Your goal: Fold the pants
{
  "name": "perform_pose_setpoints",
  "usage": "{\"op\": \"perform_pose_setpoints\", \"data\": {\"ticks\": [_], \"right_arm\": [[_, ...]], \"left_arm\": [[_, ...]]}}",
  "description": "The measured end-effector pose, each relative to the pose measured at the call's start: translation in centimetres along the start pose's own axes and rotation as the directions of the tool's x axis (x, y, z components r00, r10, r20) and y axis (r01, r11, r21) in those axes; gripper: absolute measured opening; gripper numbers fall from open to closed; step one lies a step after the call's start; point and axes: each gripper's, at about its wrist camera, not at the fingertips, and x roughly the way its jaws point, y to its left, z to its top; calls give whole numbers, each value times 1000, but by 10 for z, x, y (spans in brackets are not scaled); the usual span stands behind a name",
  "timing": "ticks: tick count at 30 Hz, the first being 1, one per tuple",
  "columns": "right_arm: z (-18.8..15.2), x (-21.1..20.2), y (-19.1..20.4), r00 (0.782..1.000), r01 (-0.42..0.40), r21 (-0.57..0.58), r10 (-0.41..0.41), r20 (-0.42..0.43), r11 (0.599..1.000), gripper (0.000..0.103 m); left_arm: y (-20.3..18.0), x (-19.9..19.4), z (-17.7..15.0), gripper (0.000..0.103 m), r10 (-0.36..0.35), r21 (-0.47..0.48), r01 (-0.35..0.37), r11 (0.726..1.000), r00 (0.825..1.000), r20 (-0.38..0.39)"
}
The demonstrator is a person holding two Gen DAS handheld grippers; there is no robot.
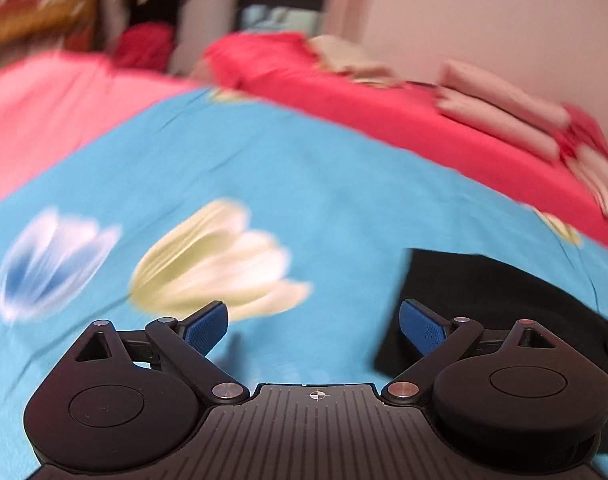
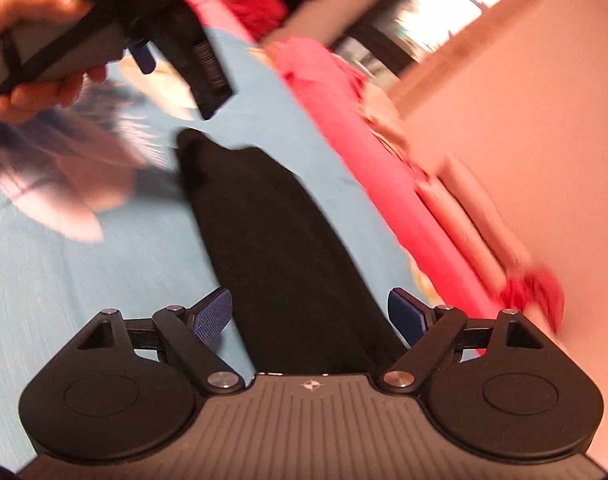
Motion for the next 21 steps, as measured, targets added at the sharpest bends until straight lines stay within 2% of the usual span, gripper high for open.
{"op": "perform_pose_setpoints", "data": {"ticks": [3, 5, 8, 13, 14, 15, 16, 17, 19, 21], "right_arm": [[29, 29, 33, 1000, -17, -71, 15, -26, 997, 77], [45, 45, 44, 999, 28, -91, -30, -28, 995, 74], [66, 74, 44, 995, 28, -51, -33, -90, 998, 75], [67, 104, 34, 998, 26, 31, -24, -66, 999, 72], [65, 106, 26, 997, -12, 82, 18, -72, 997, 52], [64, 108, 17, 992, -74, 146, 88, -88, 986, 25], [63, 109, 9, 987, -103, 198, 126, -103, 975, 25], [62, 106, 3, 989, -101, 224, 123, -86, 969, 21], [61, 94, -16, 993, -100, 291, 116, -37, 952, 20], [60, 84, -45, 987, -146, 399, 161, -4, 905, 20]], "left_arm": [[20, 8, -2, 103, -21, -87, 17, 996, 999, -40], [24, 7, -2, 103, -52, -112, 48, 993, 998, -31], [24, 6, -3, 103, -66, -109, 62, 992, 997, -33], [33, 5, -4, 103, -95, -143, 89, 986, 995, -31], [35, 6, -4, 103, -100, -154, 94, 984, 995, -31], [37, 5, -5, 103, -103, -161, 97, 982, 994, -31], [39, 5, -5, 103, -105, -165, 99, 981, 994, -30], [39, 5, -5, 103, -106, -166, 99, 981, 994, -30], [39, 5, -4, 103, -108, -153, 101, 983, 993, -37], [36, 4, -4, 103, -117, -125, 111, 986, 992, -41]]}}
